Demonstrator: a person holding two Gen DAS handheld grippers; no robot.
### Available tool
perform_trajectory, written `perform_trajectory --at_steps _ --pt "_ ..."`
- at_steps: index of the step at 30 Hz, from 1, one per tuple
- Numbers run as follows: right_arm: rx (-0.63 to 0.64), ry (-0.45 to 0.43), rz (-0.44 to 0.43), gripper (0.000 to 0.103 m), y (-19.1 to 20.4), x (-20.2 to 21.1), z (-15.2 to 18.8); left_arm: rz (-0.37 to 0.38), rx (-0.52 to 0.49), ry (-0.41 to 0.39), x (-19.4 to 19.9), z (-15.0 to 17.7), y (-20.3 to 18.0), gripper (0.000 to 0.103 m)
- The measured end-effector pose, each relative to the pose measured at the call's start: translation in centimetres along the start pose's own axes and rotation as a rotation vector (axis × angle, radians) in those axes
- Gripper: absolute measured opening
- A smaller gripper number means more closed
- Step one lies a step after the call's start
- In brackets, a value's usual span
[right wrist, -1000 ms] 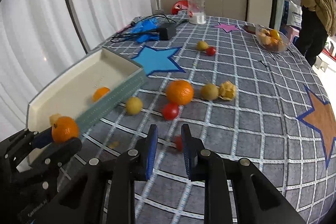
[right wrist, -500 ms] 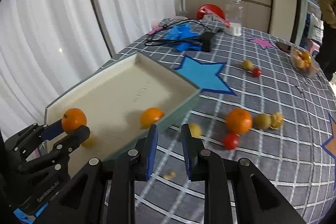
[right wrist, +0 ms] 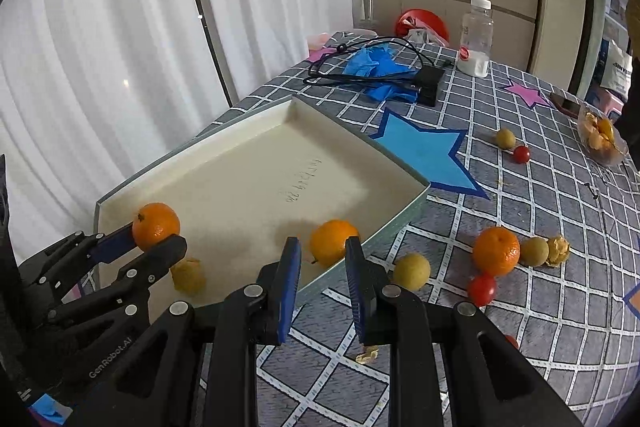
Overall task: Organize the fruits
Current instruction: 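Lift the large orange and carry it over the cream tray with the left gripper, then lower the orange into the cream tray and open the left gripper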
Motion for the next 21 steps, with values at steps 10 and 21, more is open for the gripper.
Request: perform_trajectory --at_steps 10,21 --pt "0.006 0.0 -0.002 0.025 0.27 -0.06 -0.05 -0.006 0.003 -0.002 -0.08 0.02 0.26 0.04" --pt "0.013 0.002 -0.016 0.025 0.82 -0.41 -0.2 -0.016 0.013 0.002 -0.34 0.11 0.83 0.04"
Point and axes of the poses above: each gripper's, at about its wrist camera, not at the fingertips, and x roughly against the way its jaws point, y to its left, z to its underside, the point moved 2 cm from there along -x, roughly the way its jaws point, and after that the axes turned 5 degrees about -y, right-handed, at the moved point
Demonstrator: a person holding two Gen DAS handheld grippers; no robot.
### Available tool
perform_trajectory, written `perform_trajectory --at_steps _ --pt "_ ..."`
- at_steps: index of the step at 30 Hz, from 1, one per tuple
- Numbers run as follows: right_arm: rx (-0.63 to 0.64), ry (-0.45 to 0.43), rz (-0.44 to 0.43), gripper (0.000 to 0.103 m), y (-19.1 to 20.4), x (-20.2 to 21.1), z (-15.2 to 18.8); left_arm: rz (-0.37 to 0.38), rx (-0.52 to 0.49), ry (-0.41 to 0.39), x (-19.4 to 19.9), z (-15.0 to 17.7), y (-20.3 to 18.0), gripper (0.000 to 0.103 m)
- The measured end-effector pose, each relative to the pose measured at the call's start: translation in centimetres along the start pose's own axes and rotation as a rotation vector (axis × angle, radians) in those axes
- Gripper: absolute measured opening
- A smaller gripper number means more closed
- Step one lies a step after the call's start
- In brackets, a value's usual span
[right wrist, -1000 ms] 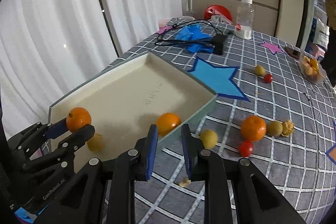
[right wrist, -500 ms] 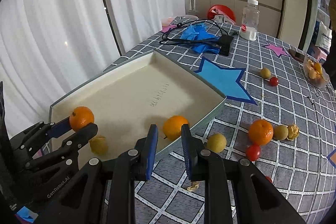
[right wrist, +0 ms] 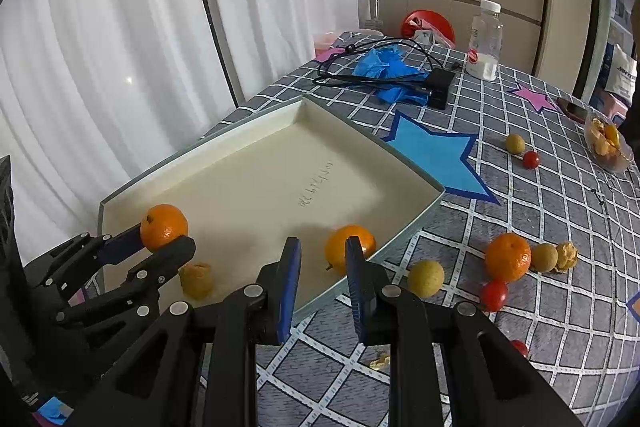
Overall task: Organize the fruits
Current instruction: 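Lower the orange into the cream tray and open the left gripper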
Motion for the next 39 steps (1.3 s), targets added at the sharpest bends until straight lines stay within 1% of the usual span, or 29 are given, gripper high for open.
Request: perform_trajectory --at_steps 10,17,20,24,25,26,27,28,29,30,31,33,36,38,39 --pt "0.005 0.022 -0.022 0.025 0.9 -1.3 -0.2 -0.02 0.019 0.011 -0.8 0.3 0.7 0.04" --pt "0.019 0.051 -0.028 0.025 1.6 -3.1 -0.2 -0.044 0.062 0.031 -1.9 1.3 1.0 0.04" --pt "0.022 0.067 -0.026 0.025 1.8 -3.9 -0.1 -0.053 0.084 0.012 -1.9 1.4 1.0 0.04" --pt "0.022 0.09 -0.021 0.025 1.8 -4.9 -0.2 -0.076 0.072 0.002 -1.9 1.4 0.5 0.04" --pt "0.019 0.095 -0.021 0.025 1.8 -5.1 -0.2 -0.082 0.068 -0.003 -1.8 1.3 0.5 0.042" --pt "0.016 0.097 -0.022 0.03 1.7 -5.1 -0.3 -0.086 0.06 -0.009 -1.7 1.3 0.4 0.049" --pt "0.014 0.097 -0.021 0.038 1.6 -5.1 -0.4 -0.089 0.053 -0.011 -1.6 1.2 0.4 0.055" --pt "0.01 0.091 -0.029 0.059 1.6 -5.0 -0.5 -0.093 0.047 -0.015 -1.4 1.2 0.4 0.07" --pt "0.004 0.079 -0.053 0.08 1.6 -4.8 -0.6 -0.096 0.047 -0.023 -1.2 1.1 0.5 0.079" --pt "0.005 0.057 -0.06 0.088 1.7 -4.4 -0.8 -0.101 0.049 -0.036 -0.9 1.0 0.6 0.08" --pt "0.01 0.04 -0.046 0.092 1.8 -4.0 -0.9 -0.106 0.048 -0.05 -0.4 0.8 0.7 0.08" --pt "0.018 0.014 -0.028 0.092 2.0 -3.2 -1.2 -0.104 0.041 -0.056 0.0 0.4 0.7 0.081" --pt "-0.022 -0.006 -0.023 0.092 1.1 -1.8 -1.6 -0.099 0.037 -0.064 0.8 -0.1 0.7 0.082" --pt "-0.062 -0.019 -0.01 0.103 0.1 -0.8 -1.8 -0.085 0.033 -0.071 1.4 -0.3 0.3 0.082" --pt "-0.086 -0.03 -0.008 0.103 -0.6 -0.2 -1.7 -0.073 0.029 -0.074 1.8 -0.3 0.0 0.082"
Point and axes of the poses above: each gripper's, at about its wrist camera, not at the fingertips, and x roughly against the way its jaws point, y to its left, z to its underside, the point moved 2 cm from there along -x, roughly the way its jaws point, and after that the axes turned 5 degrees about -y, right-handed, at the moved point
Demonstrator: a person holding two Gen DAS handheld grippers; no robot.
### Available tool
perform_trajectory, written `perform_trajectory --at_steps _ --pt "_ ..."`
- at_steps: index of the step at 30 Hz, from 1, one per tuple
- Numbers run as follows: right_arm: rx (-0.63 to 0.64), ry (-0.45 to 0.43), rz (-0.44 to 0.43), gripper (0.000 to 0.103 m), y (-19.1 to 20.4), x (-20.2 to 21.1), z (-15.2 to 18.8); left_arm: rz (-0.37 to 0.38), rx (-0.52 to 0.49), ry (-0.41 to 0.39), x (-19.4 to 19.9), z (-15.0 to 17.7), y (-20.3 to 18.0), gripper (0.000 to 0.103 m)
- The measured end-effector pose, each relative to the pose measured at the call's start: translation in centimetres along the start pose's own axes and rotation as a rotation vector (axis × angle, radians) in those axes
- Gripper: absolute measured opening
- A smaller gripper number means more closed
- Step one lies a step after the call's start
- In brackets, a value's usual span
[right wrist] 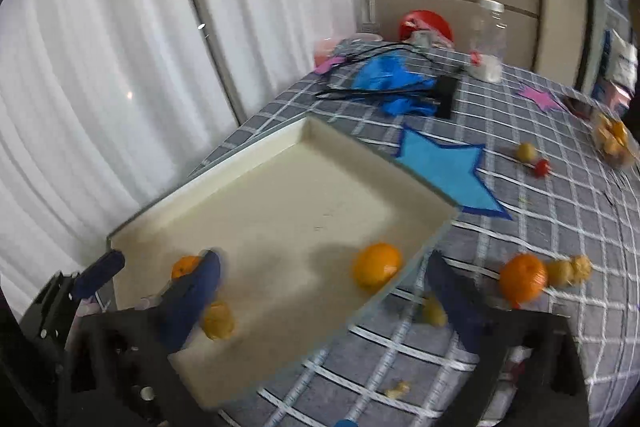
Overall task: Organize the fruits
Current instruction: 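Lower the orange into the cream tray and open the left gripper, then withdraw the left gripper from the tray back over the table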
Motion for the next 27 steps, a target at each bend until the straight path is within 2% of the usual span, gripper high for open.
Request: perform_trajectory --at_steps 4,7,14,17,20,23,27 --pt "-0.1 -0.011 0.023 0.103 -3.8 2.7 0.5 0.084 -0.049 0.007 1.4 0.1 -2.7 0.082" --pt "-0.176 0.003 0.075 0.103 -7.5 4.4 1.7 0.159 -0.124 0.02 2.2 0.6 -6.1 0.083" --pt "-0.369 0.024 0.28 0.103 -18.0 8.5 7.6 0.331 -0.287 0.139 1.1 2.9 -14.3 0.083" --pt "-0.429 0.017 0.326 0.103 -21.3 10.1 9.7 0.342 -0.307 0.173 -0.1 3.3 -16.1 0.083" --pt "-0.433 -0.005 0.376 0.103 -23.2 11.5 10.8 0.332 -0.282 0.237 -2.3 3.3 -16.4 0.083" --pt "-0.437 -0.017 0.396 0.103 -24.4 12.2 11.5 0.256 -0.267 0.247 -3.9 3.1 -15.8 0.083" --pt "-0.439 -0.029 0.406 0.103 -25.4 11.7 11.8 0.19 -0.259 0.259 -4.6 3.4 -15.3 0.083"
Point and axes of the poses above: each gripper's, at about its wrist camera, not at the fingertips, and x roughly against the way its jaws point, y to its left, z to its underside, the point moved 2 cm from there along -x, roughly the way its jaws point, and after that the axes turned 5 degrees about -y, right-handed, at the moved point
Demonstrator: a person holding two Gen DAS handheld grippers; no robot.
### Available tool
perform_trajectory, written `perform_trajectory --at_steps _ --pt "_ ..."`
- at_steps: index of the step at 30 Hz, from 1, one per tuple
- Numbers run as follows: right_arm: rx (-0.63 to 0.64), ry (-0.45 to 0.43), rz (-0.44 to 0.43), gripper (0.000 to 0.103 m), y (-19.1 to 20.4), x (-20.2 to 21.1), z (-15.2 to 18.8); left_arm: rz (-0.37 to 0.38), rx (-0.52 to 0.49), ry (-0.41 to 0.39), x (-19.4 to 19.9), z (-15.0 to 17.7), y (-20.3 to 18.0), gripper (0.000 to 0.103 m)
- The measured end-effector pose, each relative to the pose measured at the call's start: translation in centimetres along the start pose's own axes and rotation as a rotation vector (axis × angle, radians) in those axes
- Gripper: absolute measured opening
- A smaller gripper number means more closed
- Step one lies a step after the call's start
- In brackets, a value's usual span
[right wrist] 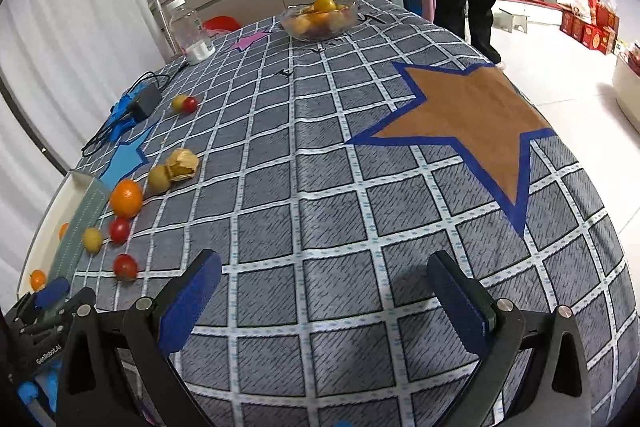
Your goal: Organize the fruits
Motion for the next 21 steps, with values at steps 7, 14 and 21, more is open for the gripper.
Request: perform_trajectory --at_steps 7,14,21 --pt "0.089 0.006 0.054 0.103 1.0 -0.4 0.5 0.041 0.008 -0.035 0.2 0.6 -3.0 0.086" --pt "0.126 0.02 0.077 0.103 1.5 -0.7 0.7 0.081 0.019 -0.05 0.1 0.6 -3.1 0.092" --pt "0.106 0.01 0.061 0.103 1.2 -0.6 0.6 0.072 0.006 -0.05 0.1 0.7 -3.4 0.094"
Point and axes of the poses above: each gripper's, at about its wrist camera, not at the fingertips, and x roughly against the way its jaws point, y to its left, z to its underside, the point moved 2 cm from there along -x, roughly the way its jaws point, and after that the axes turned 5 degrees about -y, right-handed, at the moved point
